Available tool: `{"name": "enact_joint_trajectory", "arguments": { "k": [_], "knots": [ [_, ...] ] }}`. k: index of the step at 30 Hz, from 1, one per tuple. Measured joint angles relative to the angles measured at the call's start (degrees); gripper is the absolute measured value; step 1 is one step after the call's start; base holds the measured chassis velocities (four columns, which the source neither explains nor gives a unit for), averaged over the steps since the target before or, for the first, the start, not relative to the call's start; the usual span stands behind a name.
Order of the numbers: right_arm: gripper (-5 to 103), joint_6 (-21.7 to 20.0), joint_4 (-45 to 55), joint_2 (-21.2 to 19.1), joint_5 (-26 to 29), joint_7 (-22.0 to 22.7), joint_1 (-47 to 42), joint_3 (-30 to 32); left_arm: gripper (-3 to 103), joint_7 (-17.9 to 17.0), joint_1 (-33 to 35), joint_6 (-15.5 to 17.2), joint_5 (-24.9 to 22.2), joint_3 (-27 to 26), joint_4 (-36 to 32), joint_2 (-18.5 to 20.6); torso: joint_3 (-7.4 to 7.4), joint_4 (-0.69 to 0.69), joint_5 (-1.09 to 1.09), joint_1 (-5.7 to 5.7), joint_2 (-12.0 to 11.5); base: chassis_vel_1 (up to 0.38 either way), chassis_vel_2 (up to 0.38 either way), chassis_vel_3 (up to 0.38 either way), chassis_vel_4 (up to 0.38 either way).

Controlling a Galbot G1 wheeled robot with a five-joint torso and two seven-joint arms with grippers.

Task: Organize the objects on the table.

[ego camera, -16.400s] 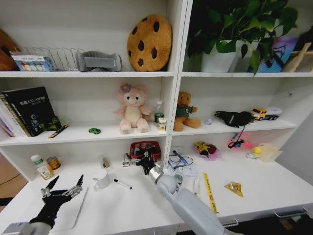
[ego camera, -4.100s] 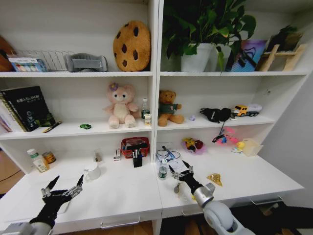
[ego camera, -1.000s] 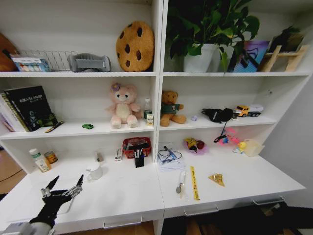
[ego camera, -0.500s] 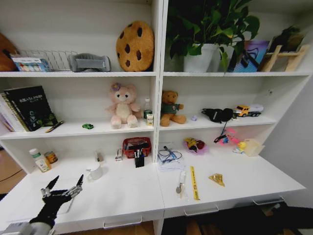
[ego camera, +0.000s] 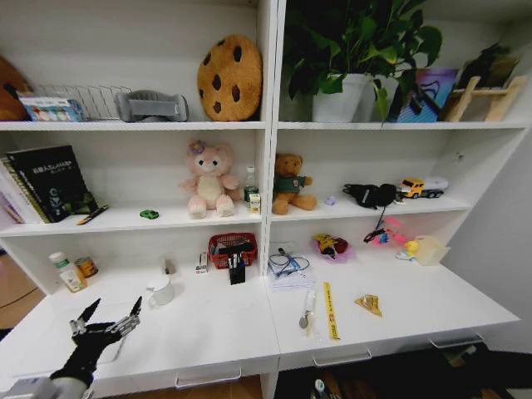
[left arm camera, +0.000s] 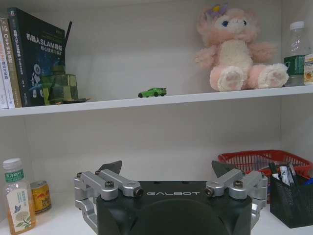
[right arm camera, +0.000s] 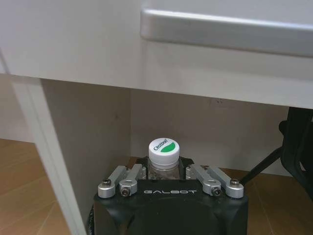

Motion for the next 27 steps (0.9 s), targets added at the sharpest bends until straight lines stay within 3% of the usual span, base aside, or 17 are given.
{"name": "enact_joint_trajectory", "arguments": {
  "k": [14, 27],
  "knots": [
    [30, -0.8, -16.8, 3.9, -4.0, 1.3, 11.3, -1.4, 100, 0.0, 0.0, 0.0, 0.0, 0.0, 0.0, 0.0, 0.0, 0.0, -0.01, 0.0, 0.0, 0.0, 0.0, 0.0, 0.0],
    [30, -0.4, -25.1, 6.6, -5.8, 1.2, 18.0, -2.4, 100, 0.0, 0.0, 0.0, 0.0, 0.0, 0.0, 0.0, -0.01, 0.0, 0.0, 0.0, 0.0, 0.0, 0.0, 0.0, 0.0]
  ]
}}
